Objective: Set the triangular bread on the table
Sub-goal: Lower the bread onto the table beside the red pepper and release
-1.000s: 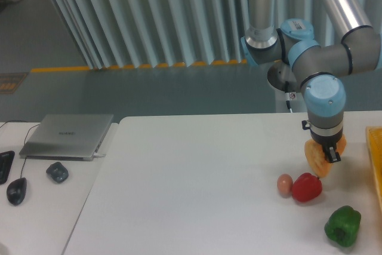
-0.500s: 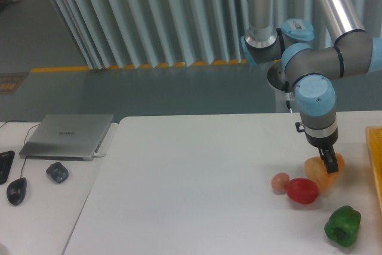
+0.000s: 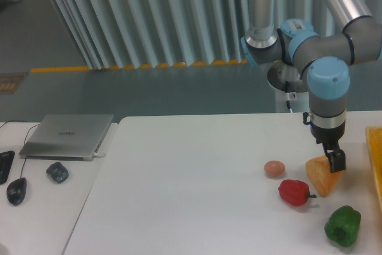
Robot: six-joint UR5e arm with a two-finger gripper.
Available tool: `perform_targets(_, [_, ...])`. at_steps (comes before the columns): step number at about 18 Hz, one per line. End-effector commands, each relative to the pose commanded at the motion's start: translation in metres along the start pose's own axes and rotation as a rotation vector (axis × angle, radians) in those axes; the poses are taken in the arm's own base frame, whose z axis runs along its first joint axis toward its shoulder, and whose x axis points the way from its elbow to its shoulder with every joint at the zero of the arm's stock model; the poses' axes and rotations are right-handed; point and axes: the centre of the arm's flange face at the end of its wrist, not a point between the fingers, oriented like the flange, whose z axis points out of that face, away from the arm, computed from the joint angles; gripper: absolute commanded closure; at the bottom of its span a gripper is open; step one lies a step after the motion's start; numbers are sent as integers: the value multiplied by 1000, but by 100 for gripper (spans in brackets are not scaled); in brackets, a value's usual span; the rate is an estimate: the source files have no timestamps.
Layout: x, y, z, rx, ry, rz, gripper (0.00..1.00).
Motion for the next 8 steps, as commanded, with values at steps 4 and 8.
perform_targets(4, [1, -5, -3, 31, -8, 4, 0])
perform_targets(8, [8, -5, -17, 75, -22, 7, 0])
